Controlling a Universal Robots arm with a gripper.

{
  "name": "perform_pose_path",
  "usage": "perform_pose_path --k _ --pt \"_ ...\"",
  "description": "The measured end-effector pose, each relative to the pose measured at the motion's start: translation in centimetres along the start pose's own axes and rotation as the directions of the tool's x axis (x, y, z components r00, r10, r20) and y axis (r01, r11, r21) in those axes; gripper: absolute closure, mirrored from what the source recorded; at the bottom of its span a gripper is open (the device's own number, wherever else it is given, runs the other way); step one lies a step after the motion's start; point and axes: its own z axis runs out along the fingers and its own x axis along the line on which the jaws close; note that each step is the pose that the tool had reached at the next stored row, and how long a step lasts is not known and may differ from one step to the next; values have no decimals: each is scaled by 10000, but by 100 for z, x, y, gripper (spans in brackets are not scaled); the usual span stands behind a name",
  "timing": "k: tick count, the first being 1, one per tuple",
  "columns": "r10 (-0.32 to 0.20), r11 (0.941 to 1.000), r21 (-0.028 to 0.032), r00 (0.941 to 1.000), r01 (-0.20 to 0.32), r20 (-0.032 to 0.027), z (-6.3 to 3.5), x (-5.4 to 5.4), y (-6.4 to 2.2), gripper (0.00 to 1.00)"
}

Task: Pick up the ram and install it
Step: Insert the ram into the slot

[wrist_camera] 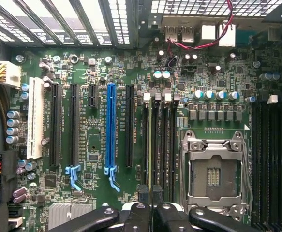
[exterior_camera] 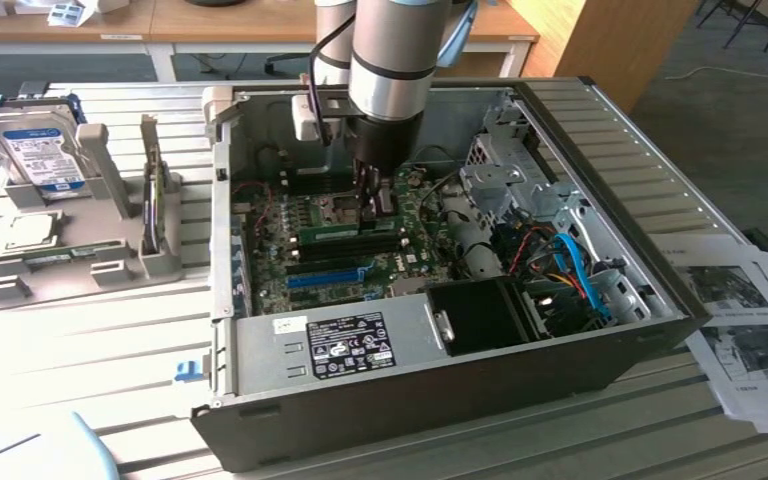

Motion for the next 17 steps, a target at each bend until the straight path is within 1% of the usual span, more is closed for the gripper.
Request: perform_pose_path --k 17 --pt "162 9999 3 9999 -162 8 6 0 0 89"
